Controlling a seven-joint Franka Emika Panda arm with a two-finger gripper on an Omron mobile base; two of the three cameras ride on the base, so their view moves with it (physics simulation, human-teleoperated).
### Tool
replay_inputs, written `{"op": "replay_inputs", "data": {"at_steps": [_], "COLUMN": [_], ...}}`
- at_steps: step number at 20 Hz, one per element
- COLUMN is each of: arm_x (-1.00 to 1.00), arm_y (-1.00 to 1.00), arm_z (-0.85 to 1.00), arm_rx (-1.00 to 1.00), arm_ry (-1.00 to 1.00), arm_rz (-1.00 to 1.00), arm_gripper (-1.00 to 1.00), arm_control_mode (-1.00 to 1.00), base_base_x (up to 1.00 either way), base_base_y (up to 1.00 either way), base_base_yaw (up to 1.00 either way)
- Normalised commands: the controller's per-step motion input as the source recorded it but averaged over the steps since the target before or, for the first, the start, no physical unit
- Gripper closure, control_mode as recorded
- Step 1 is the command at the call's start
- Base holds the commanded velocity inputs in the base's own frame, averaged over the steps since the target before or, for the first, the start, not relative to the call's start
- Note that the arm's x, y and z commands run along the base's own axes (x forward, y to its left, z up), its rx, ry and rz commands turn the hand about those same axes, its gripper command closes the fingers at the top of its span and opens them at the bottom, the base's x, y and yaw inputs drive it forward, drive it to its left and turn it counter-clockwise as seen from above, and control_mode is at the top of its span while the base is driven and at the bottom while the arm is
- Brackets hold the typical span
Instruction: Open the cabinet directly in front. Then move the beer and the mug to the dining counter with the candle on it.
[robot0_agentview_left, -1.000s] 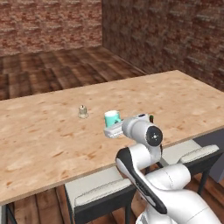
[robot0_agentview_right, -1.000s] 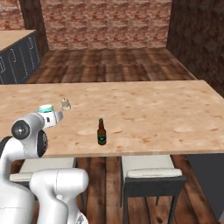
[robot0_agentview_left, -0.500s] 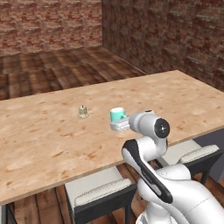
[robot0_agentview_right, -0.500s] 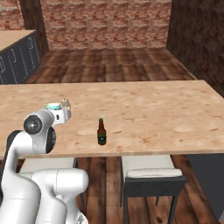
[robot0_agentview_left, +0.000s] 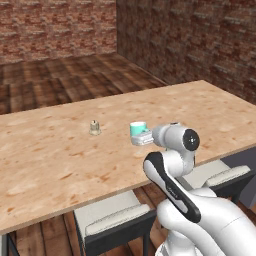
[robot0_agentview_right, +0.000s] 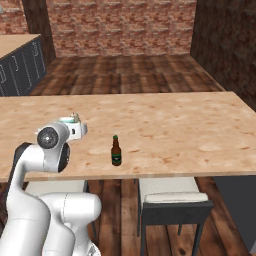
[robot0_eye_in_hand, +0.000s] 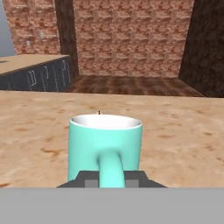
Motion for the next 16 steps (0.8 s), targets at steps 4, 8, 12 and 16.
{"op": "replay_inputs", "data": {"at_steps": [4, 8, 12, 16], "arm_x": [0.0, 0.16, 0.34, 0.46], "arm_y": [0.0, 0.0, 0.03, 0.0], "arm_z": [-0.34, -0.08, 0.0, -0.02], "arm_rx": [-0.02, 0.0, 0.0, 0.0], "arm_ry": [0.0, -0.06, -0.08, 0.0], "arm_rz": [0.0, 0.0, 0.0, 0.0], "arm_gripper": [1.0, 1.0, 1.0, 1.0], "arm_control_mode": [-1.0, -1.0, -1.0, -1.0], "base_base_x": [0.0, 0.0, 0.0, 0.0], "base_base_y": [0.0, 0.0, 0.0, 0.0], "base_base_yaw": [0.0, 0.0, 0.0, 0.0]}}
